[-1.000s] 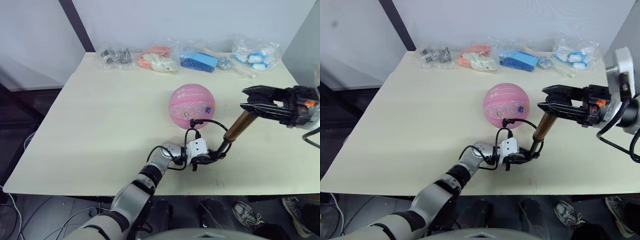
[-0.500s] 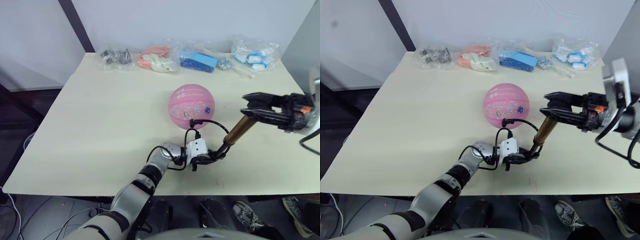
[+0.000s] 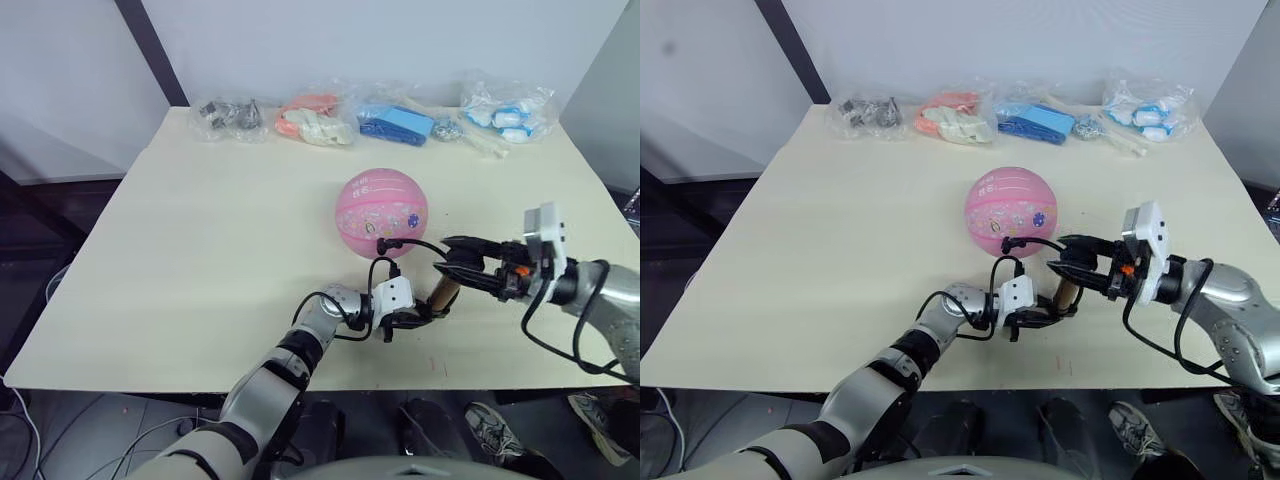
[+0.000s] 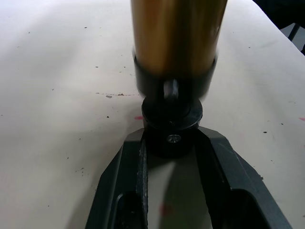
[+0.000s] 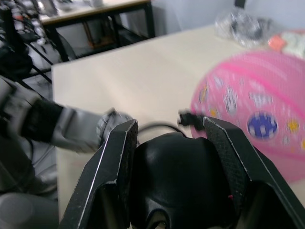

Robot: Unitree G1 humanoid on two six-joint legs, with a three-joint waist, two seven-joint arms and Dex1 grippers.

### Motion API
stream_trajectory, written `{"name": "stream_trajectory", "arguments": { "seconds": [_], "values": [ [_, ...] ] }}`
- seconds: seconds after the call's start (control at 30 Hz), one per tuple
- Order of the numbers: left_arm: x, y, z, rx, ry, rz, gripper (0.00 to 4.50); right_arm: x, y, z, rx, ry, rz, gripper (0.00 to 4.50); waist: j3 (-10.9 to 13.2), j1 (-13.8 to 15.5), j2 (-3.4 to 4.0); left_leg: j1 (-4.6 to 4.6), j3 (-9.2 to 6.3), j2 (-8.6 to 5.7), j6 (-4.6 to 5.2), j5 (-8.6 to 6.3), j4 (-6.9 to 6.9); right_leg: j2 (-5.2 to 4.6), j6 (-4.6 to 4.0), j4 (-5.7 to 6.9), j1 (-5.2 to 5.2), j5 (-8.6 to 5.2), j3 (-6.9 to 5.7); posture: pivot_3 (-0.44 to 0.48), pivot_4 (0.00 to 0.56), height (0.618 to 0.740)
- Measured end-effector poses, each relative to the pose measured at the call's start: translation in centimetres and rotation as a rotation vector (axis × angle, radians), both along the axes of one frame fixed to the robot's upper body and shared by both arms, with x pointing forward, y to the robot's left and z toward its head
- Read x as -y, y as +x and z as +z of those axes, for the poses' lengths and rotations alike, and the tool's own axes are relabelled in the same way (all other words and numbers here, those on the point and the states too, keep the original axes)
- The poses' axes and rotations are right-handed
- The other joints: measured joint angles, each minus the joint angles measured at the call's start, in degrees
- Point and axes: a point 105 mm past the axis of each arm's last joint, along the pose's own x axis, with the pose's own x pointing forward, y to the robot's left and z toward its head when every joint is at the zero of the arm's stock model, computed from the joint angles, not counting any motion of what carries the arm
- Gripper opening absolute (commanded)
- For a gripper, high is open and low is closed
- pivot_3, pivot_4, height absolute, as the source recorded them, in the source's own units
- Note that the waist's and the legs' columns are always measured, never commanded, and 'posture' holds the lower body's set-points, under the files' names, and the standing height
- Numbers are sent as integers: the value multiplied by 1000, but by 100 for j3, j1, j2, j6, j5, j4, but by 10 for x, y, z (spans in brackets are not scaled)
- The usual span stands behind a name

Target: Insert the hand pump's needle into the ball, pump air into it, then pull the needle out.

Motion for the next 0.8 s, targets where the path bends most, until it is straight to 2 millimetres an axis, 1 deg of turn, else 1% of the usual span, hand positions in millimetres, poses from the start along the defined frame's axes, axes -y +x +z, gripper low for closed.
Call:
{"name": "stream_trajectory", "arguments": {
  "seconds": [0.13, 0.23, 0.37, 0.47, 0.53, 0.57, 0.6, 0.63, 0.7, 0.8],
  "values": [
    [-1, 0, -1, -4, 3, 3, 1043, -2, -1, -5, 14, 2, 2, 1753, -18, -10, -4, 4, 0, 0, 0, 0, 0, 1, 0, 0, 4, 0, 1, 0, 150, 740],
    [-1, 0, -1, -4, 4, 4, 1043, -2, 1, 1, 30, 5, 3, 1753, -19, -14, -5, 4, 0, 0, 0, 0, 0, 1, 0, 0, 5, 0, 1, 0, 150, 740],
    [1, 0, 0, -4, 1, 0, 1043, 3, 2, 9, -24, 2, 12, 1753, -14, -4, 1, -5, 0, 0, 0, 0, 0, -1, -1, 0, -1, 0, 1, 0, 150, 740],
    [2, 0, 1, -2, -4, -3, 1043, 7, 1, 27, -35, 13, 22, 1753, -6, 16, 6, -11, -3, -1, 1, 0, 0, -4, -1, -1, -5, 0, 0, 0, 150, 740],
    [2, 0, 1, 0, -6, -5, 1043, 9, 0, 46, -12, 23, 34, 1753, 0, 18, 14, -15, -2, -2, 1, -1, -1, -6, -1, -2, -8, 1, 1, 0, 150, 740],
    [2, 0, 1, 0, -7, -6, 1043, 10, -3, 60, -2, 28, 45, 1753, 3, 21, 14, -17, -2, -2, 1, -1, 0, -6, -1, -2, -8, 1, 0, 0, 150, 740],
    [2, -1, 1, 0, -7, -6, 1043, 11, -4, 66, 7, 30, 49, 1753, 4, 24, 15, -17, -3, -2, 1, -1, -1, -7, -1, -3, -9, 1, -1, 0, 150, 740],
    [3, -1, 1, 0, -8, -6, 1043, 13, -7, 76, 13, 34, 56, 1753, 5, 25, 13, -18, -4, -2, 1, -1, 0, -7, -1, -3, -8, 1, -2, 0, 150, 740],
    [3, -1, 1, 1, -8, -6, 1043, 17, -10, 89, 18, 38, 58, 1753, 6, 24, 13, -20, -2, -2, 1, -1, 0, -9, -1, -3, -9, 1, -2, 0, 150, 740],
    [3, -1, 1, 1, -9, -6, 1043, 19, -13, 101, 28, 43, 63, 1753, 7, 25, 13, -20, -2, -2, 1, -1, 0, -9, -1, -3, -9, 1, -2, 0, 150, 740]
  ]
}}
